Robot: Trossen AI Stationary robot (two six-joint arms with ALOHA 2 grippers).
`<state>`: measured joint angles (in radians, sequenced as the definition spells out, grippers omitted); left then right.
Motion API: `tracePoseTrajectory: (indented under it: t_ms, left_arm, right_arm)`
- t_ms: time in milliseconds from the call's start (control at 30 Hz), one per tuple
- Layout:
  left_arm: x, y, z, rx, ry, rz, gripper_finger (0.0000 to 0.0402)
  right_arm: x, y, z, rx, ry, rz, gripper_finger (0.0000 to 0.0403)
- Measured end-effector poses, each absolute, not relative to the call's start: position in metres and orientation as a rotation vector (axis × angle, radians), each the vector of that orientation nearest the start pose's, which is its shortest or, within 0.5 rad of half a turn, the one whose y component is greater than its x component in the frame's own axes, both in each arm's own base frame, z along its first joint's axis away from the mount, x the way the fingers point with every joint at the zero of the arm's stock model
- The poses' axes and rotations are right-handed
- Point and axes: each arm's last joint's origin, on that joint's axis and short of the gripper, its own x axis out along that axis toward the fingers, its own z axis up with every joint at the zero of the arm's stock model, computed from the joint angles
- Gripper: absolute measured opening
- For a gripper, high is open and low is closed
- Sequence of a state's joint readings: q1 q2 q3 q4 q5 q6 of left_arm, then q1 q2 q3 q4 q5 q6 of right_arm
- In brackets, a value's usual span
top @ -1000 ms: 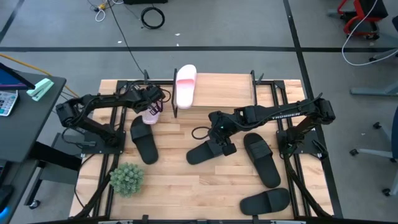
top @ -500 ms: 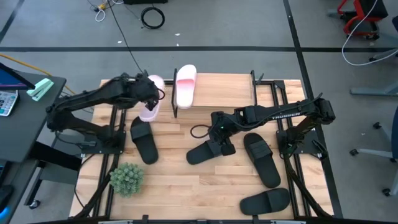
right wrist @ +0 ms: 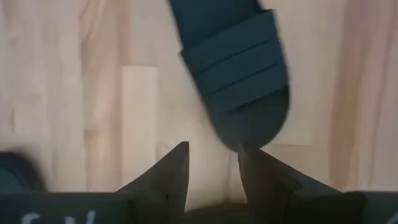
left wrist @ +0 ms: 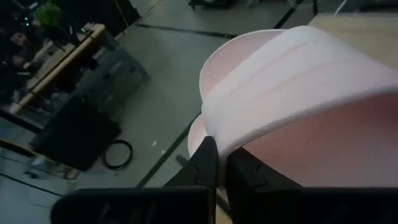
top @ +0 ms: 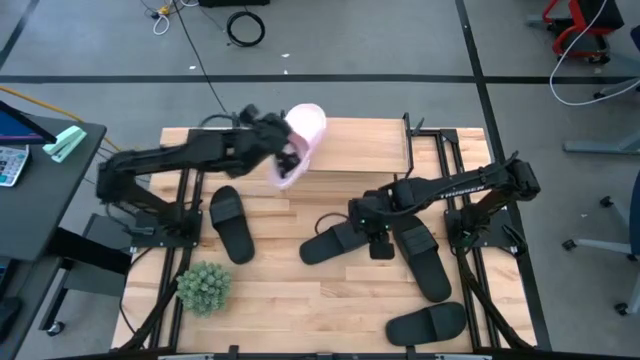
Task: Pick and place slides into the shelf
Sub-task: Put the pink slides on the shelf
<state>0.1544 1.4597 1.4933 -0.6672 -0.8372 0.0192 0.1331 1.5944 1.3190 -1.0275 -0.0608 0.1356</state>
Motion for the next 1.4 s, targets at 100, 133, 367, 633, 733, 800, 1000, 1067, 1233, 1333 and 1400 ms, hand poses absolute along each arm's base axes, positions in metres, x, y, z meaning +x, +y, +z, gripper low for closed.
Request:
tracePoseTrajectory:
  t_ms: [100,133,367,633,733,800,1000,1067,1233,1333,1400]
  left_arm:
    - [0.327,0.087,0.359,0.265,0.656,0.975,0.0016]
    - [0.336,0.093,0.350,0.264,0.656,0.987,0.0018]
    - [0.365,0.136,0.316,0.244,0.645,1.069,0.0014]
    - [0.373,0.139,0.306,0.147,0.601,0.983,0.0026]
    - [0.376,0.133,0.308,0.155,0.593,0.972,0.0016]
    - [0.376,0.131,0.306,0.166,0.604,0.959,0.0013]
    - [0.377,0.132,0.307,0.133,0.575,0.973,0.0026]
    - [0.377,0.133,0.308,0.132,0.570,0.978,0.0031]
    - [0.378,0.132,0.309,0.097,0.536,0.987,0.0013]
    - [0.378,0.132,0.310,0.064,0.505,0.986,0.0013]
    - [0.380,0.133,0.310,0.044,0.484,0.986,0.0023]
  right_arm:
    - [0.298,0.057,0.265,0.051,1.318,0.106,0.0145]
    - [0.297,0.062,0.265,0.061,1.320,0.105,0.0145]
    - [0.279,0.093,0.270,0.055,1.367,0.117,0.0145]
    - [0.269,0.103,0.278,0.011,1.331,0.073,0.0145]
    - [0.267,0.102,0.279,0.004,1.326,0.065,0.0145]
    - [0.267,0.102,0.280,0.004,1.325,0.065,0.0145]
    - [0.268,0.102,0.280,0.004,1.322,0.064,0.0145]
    - [0.268,0.102,0.280,0.003,1.318,0.063,0.0145]
    - [0.268,0.102,0.280,-0.001,1.316,0.058,0.0145]
    - [0.268,0.102,0.280,-0.002,1.315,0.058,0.0145]
    - [0.268,0.102,0.280,-0.003,1.315,0.059,0.0145]
